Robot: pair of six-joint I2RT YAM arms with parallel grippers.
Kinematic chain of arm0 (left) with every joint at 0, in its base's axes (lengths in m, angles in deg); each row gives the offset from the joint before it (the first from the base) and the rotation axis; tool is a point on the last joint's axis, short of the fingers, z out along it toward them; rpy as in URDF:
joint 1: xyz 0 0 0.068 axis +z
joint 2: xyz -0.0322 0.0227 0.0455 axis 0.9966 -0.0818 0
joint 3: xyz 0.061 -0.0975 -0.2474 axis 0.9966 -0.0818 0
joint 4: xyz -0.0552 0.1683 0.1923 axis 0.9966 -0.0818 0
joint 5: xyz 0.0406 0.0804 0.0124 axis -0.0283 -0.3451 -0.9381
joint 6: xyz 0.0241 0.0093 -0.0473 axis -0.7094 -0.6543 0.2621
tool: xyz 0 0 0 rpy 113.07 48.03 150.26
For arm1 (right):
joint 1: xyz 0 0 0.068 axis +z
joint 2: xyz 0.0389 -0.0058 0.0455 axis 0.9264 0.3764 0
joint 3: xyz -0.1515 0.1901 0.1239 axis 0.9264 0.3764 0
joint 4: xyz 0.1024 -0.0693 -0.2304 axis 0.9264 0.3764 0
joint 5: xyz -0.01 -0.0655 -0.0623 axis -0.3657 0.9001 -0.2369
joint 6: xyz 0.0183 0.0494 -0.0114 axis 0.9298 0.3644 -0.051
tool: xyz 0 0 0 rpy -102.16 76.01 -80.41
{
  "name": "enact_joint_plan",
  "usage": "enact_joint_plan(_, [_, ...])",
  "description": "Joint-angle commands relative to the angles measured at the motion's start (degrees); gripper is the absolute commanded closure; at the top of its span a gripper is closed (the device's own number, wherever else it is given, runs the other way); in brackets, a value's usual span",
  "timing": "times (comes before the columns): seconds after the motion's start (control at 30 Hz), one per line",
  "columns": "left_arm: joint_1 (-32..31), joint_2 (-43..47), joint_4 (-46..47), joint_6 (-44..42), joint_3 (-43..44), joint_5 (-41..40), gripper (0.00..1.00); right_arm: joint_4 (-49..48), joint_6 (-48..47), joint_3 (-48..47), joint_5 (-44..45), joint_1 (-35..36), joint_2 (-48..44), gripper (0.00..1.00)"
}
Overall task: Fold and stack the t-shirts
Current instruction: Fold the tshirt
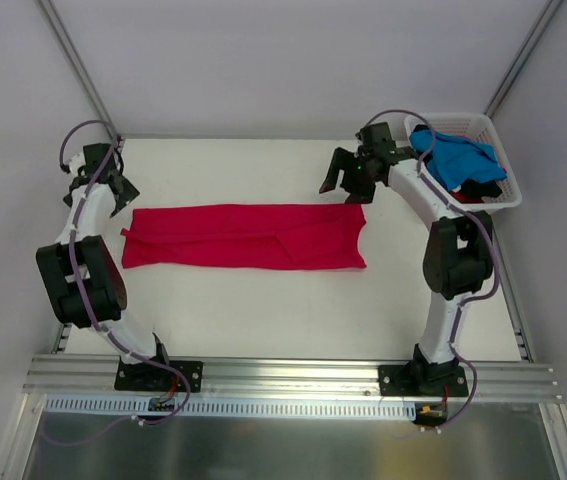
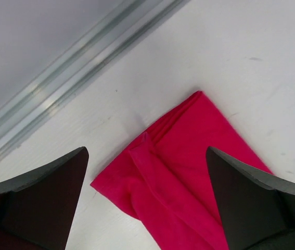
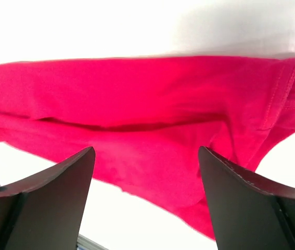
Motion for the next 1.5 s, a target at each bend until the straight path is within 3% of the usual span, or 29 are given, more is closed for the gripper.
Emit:
enact_joint_plan(0.0, [-0.4, 8.9, 0.7, -7.1, 4.6, 3.9, 0.02, 3.6, -0.9, -3.1, -1.1, 0.8, -9.5, 0.15])
enact_joint_plan(0.1, [-0.6, 16.5, 0.6, -7.9, 2.9, 11.9, 0.01, 5.5, 1.9, 2.0, 2.0, 2.6, -15.8, 0.15])
enact_joint_plan(0.2, [-1.4, 25.6, 0.5, -6.3, -3.2, 15.7, 0.01, 3.9, 6.2, 11.9, 7.5, 7.6, -22.3, 0.16])
enact_joint_plan(0.33, [-3.0, 34.3, -0.3, -2.2, -15.7, 29.3, 0.07, -1.8, 12.8, 23.0, 11.6, 14.9, -26.1, 0.18])
enact_joint_plan(0.5, [-8.7, 41.1, -0.3, 2.3, -25.2, 31.6, 0.09, -7.6, 21.8, 31.2, 17.1, 19.3, -26.8, 0.25])
enact_joint_plan(0.8, [-8.7, 47.0, -1.0, 1.7, -26.7, 30.1, 0.1, -13.9, 31.8, 32.3, 23.6, 23.0, -20.4, 0.32])
enact_joint_plan(0.97, [-8.7, 47.2, -1.0, 2.8, -28.0, 30.8, 0.09, -11.6, 35.3, 29.0, 27.7, 24.3, -15.9, 0.35])
enact_joint_plan(1.1, [-8.7, 47.9, -1.0, 2.4, -28.6, 30.5, 0.08, -9.2, 36.7, 28.5, 30.3, 25.0, -13.4, 0.38])
enact_joint_plan(1.47, [-8.7, 48.2, -1.0, 2.4, -28.6, 30.7, 0.08, -9.6, 36.3, 26.4, 32.6, 25.3, -11.0, 0.56])
